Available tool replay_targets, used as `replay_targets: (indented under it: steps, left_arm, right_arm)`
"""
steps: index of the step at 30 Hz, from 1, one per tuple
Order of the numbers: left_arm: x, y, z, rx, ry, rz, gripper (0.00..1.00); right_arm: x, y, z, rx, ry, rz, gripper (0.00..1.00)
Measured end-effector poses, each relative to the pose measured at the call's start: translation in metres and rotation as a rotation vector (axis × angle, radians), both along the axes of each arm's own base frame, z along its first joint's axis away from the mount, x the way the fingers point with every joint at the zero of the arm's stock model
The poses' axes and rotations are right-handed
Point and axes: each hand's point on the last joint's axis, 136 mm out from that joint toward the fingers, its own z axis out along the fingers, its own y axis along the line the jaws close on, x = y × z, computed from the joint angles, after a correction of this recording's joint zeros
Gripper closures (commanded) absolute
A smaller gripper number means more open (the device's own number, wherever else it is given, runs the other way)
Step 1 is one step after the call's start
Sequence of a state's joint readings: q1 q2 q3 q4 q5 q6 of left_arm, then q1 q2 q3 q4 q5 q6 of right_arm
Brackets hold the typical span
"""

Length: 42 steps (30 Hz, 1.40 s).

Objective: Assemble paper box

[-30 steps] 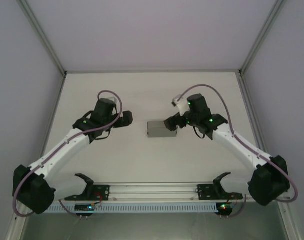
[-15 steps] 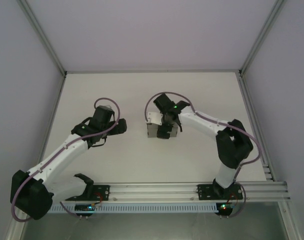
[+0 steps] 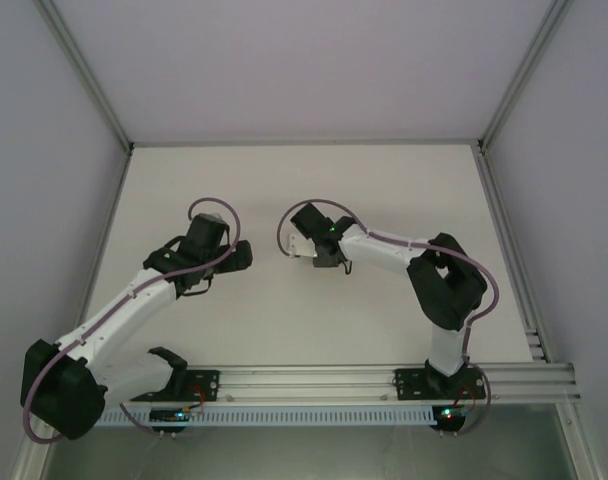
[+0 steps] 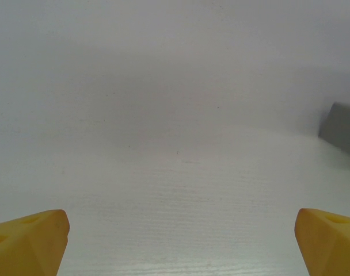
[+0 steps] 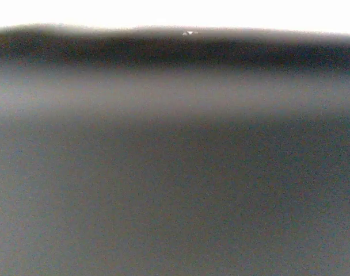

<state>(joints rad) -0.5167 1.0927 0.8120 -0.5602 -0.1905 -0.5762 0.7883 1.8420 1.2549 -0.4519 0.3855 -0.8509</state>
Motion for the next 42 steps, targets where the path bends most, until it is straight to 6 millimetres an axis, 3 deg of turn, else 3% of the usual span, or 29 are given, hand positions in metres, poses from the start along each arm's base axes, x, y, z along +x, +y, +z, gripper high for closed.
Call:
replay_targets:
  steps: [3, 6, 9, 15, 21, 27, 31, 34, 37, 39, 42]
  left_arm:
    - [0.0, 0.001, 0.0, 0.005, -0.002, 0.005, 0.0]
    - [-0.001, 0.003, 0.001, 0.007, -0.006, 0.009, 0.0]
    - [-0.004, 0.005, 0.001, 0.005, -0.01, 0.013, 0.0]
    - [-0.006, 0.008, 0.002, 0.007, -0.017, 0.017, 0.0]
    - [-0.006, 0.009, 0.003, 0.014, -0.021, 0.017, 0.0]
    - [-0.004, 0.014, 0.003, 0.04, -0.032, 0.029, 0.01]
    - [-0.001, 0.022, 0.005, 0.061, -0.045, 0.058, 0.0]
    - [0.007, 0.032, 0.013, 0.083, -0.095, 0.098, 0.0]
    - [0.019, 0.051, 0.026, 0.106, -0.194, 0.166, 0.0]
    - [0.027, 0.071, 0.03, 0.133, -0.271, 0.226, 0.0]
    - [0.035, 0.108, 0.018, 0.183, -0.314, 0.32, 0.0]
  right_arm:
    - [0.014, 0.003, 0.003, -0.008, -0.111, 0.006, 0.45]
    - [0.015, 0.003, -0.001, -0.038, -0.171, 0.027, 0.44]
    - [0.009, 0.004, -0.005, -0.076, -0.205, 0.047, 0.28]
    - [-0.029, 0.007, -0.021, -0.128, -0.165, 0.095, 0.03]
    - [-0.075, 0.007, -0.01, -0.106, -0.094, 0.102, 0.01]
    - [-0.112, 0.001, 0.02, 0.039, -0.037, 0.09, 0.01]
    - [-0.102, -0.011, 0.072, 0.315, -0.068, -0.065, 0.01]
    - [-0.064, -0.053, 0.127, 0.621, -0.152, -0.356, 0.01]
    - [-0.031, -0.13, 0.164, 0.893, -0.306, -0.684, 0.01]
    - [-0.026, -0.183, 0.163, 0.998, -0.406, -0.855, 0.01]
    - [-0.028, -0.231, 0.126, 1.039, -0.469, -1.015, 0.01]
